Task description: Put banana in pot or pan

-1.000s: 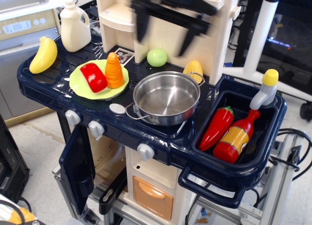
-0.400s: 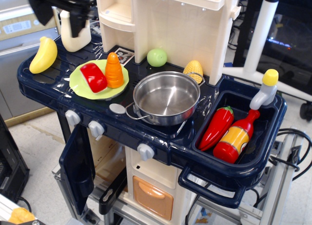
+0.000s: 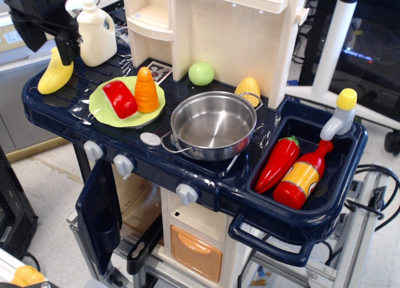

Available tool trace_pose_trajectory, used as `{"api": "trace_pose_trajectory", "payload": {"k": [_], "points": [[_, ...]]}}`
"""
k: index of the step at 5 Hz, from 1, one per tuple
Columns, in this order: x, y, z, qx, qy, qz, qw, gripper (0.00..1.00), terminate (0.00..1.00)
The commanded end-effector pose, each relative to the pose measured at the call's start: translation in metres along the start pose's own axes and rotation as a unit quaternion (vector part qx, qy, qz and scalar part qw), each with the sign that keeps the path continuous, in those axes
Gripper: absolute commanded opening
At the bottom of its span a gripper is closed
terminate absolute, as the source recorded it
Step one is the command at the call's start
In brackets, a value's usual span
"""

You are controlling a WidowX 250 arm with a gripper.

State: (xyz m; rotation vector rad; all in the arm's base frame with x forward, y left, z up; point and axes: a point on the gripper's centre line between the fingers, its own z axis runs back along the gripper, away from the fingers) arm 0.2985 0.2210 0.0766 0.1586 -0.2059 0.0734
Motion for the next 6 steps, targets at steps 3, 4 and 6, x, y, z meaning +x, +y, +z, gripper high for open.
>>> {"api": "trace_pose_trajectory", "payload": {"k": [3, 4, 6], "points": [[0.009, 0.024, -0.026, -0.018, -0.069, 0.008, 0.9974, 1.00, 0.00], [0.011, 0.020, -0.031, -0.034, -0.064, 0.059, 0.9957, 0.00, 0.00], [0.011, 0.023, -0.045, -0.058, -0.097, 0.082, 0.9903, 0.00, 0.00]]}}
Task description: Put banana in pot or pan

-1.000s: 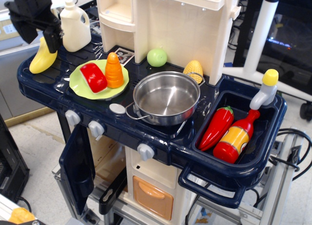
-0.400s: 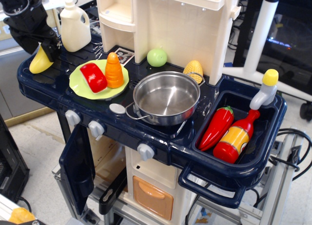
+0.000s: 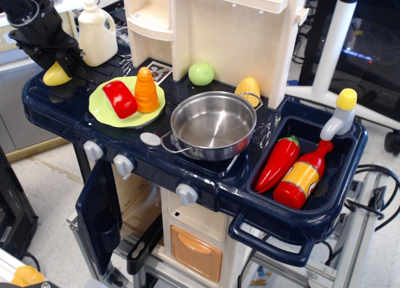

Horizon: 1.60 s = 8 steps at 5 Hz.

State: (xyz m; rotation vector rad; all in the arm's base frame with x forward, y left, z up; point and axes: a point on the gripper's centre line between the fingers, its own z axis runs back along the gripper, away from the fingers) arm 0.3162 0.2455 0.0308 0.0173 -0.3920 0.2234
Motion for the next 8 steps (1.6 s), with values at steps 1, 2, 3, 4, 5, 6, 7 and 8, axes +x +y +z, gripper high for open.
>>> {"api": "trace_pose_trajectory", "payload": {"k": [1, 2, 3, 4, 5, 6, 7, 8], "points": [[0.004, 0.005, 0.029, 0.030, 0.018, -0.001, 0.9994, 0.00, 0.00], [0.007, -0.001, 0.072, 0.076, 0.051, 0.012, 0.9958, 0.00, 0.00], [0.009, -0.045, 0.121, 0.081, 0.097, 0.089, 0.9879, 0.00, 0.00], [0.006, -0.089, 0.133, 0.064, 0.109, 0.171, 0.9771, 0.00, 0.00], [0.003, -0.138, 0.144, 0.080, 0.110, 0.205, 0.9692, 0.00, 0.00], [0.002, -0.187, 0.148, 0.077, 0.108, 0.254, 0.9581, 0.00, 0.00], [-0.005, -0.237, 0.139, 0.074, 0.101, 0.280, 0.9517, 0.00, 0.00], [-0.022, -0.270, 0.113, 0.094, 0.083, 0.289, 0.9491, 0.00, 1.00]]}}
